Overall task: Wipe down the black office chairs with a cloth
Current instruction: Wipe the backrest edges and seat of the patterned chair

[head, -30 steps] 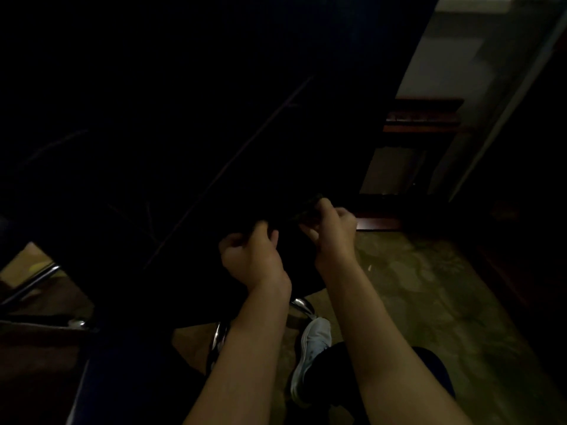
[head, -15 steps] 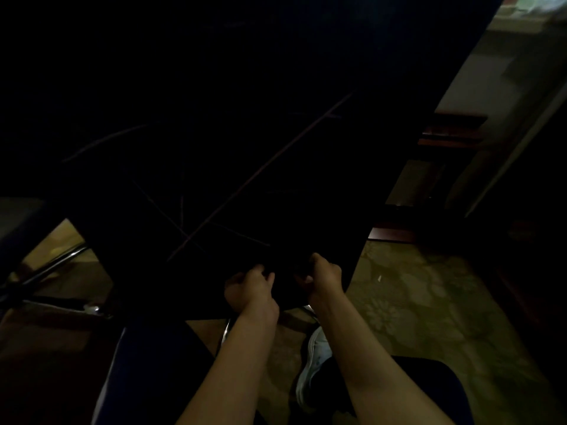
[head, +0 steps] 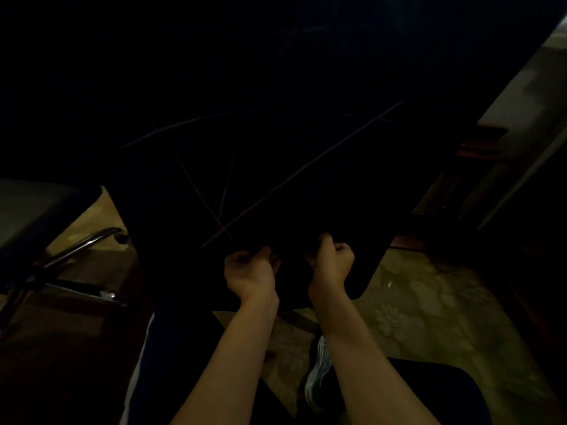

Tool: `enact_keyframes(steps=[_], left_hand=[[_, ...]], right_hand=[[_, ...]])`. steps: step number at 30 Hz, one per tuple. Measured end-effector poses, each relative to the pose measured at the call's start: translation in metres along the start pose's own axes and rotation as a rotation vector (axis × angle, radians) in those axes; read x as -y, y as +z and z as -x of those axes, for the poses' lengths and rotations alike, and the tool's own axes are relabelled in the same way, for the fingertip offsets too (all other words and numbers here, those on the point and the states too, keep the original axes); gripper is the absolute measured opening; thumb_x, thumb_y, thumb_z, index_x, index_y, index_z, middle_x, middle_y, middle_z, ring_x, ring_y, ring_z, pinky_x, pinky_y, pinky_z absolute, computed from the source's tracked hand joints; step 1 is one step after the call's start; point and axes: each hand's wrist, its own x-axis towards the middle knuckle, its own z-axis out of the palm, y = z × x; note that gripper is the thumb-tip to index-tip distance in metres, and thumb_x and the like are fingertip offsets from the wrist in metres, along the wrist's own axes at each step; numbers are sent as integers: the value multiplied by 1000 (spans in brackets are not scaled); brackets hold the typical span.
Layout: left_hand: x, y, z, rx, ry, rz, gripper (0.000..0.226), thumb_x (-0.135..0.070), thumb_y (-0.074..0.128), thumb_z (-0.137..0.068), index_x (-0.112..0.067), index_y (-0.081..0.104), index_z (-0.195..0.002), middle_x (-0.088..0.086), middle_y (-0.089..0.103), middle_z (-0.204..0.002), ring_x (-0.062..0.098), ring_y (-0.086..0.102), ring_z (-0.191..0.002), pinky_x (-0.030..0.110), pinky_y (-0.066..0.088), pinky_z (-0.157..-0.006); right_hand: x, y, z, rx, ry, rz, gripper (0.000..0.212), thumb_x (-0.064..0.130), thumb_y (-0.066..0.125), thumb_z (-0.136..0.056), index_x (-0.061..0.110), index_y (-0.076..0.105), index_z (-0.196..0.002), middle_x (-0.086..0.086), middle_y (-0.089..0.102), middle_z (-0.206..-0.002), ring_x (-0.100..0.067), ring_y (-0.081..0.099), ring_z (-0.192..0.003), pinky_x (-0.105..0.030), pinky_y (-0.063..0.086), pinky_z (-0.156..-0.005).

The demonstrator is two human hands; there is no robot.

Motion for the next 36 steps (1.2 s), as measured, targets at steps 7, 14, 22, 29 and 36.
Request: enact_keyframes(steps=[7,14,22,29,36], left_hand=[[11,-29,-43,-113,-144,0,16,11,52,-91,-1,56,-101,15,60,-95,25,60,-78,32,52,-59],[2,-44,-61,-213,-210,94,28,-1,39,-98,4,55,-120,21,61,-117,30,62,-90,36,56,-69],[-64,-39,-44,-91,-8,14,15,2,55,-91,-13,56,-91,12,63,-92,24,65,-81,39,58,-77],[-57,-50,-53,-87,15,-31,15,1,60,-90,-11,57,-99,13,65,-96,27,67,-87,38,59,-76],[-32,-71,-79,-102,-121,-82,21,7,50,-92,-8,53,-107,10,59,-89,21,60,-73,27,48,-51]], right_hand=[[-71,11,-8,-28,217,68,15,21,56,-96,7,52,-99,-17,63,-100,-35,63,-95,-53,51,-88],[-71,33,16,-98,335,-25,38,10,54,-97,-3,46,-131,-19,58,-112,-36,60,-101,-50,52,-91],[-17,69,45,19,319,-229,12,1,49,-96,3,59,-100,-11,62,-92,-27,62,-84,-36,54,-66],[-37,84,53,-34,145,-144,6,7,59,-92,2,59,-95,-15,64,-90,-30,64,-84,-41,54,-77],[-89,76,43,-193,262,-10,24,12,59,-95,-4,60,-113,-21,65,-108,-37,63,-102,-50,52,-92]])
